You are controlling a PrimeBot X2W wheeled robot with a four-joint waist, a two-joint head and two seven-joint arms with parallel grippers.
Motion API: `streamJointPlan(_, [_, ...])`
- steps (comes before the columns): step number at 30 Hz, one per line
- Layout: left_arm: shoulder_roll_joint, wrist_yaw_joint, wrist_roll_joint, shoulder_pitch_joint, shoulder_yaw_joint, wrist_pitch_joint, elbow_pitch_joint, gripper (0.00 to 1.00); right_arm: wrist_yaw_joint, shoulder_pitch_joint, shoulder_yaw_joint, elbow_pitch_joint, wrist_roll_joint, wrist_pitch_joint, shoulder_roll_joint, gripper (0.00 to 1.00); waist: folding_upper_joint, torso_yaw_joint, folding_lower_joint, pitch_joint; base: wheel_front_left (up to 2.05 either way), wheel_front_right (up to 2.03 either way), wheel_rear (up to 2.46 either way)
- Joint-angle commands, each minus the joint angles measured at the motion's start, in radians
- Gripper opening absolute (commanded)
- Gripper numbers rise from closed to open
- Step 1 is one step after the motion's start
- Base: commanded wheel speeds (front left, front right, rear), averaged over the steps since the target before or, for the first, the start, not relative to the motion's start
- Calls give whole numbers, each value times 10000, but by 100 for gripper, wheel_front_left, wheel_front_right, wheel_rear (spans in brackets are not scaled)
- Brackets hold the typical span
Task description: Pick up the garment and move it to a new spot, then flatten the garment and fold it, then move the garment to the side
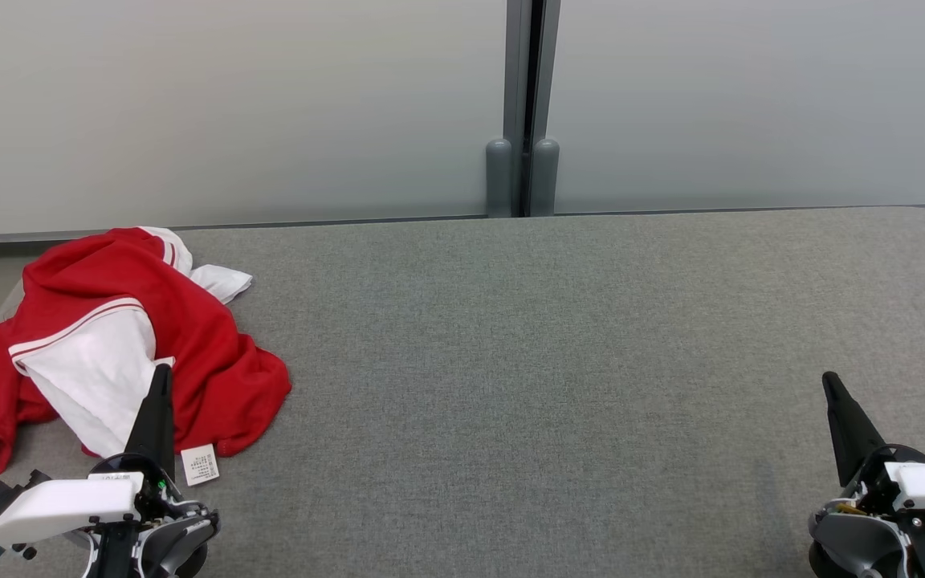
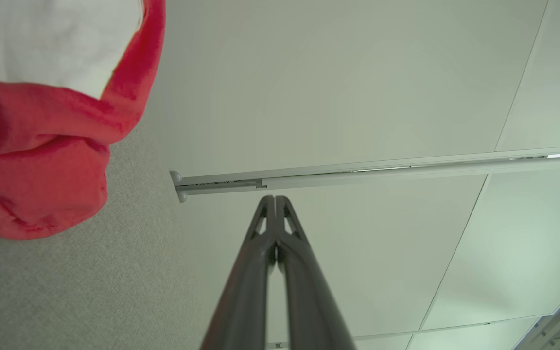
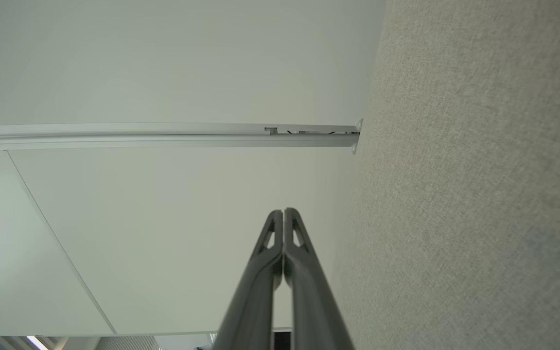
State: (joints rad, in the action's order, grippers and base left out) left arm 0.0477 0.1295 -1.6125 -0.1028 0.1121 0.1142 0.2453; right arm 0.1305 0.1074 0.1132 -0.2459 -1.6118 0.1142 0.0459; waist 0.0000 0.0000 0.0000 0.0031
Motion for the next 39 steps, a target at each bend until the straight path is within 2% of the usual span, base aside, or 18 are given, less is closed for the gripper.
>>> streamJointPlan(1, [54,39,-10,-151,37,24,-1,0,4,43,13,22,-25,27,90,0,0,0,0,0,0,0,0])
streamJointPlan(39, [55,39,-11,-152,37,24,-1,0,4,43,13,22,-24,27,90,0,0,0,0,0,0,0,0])
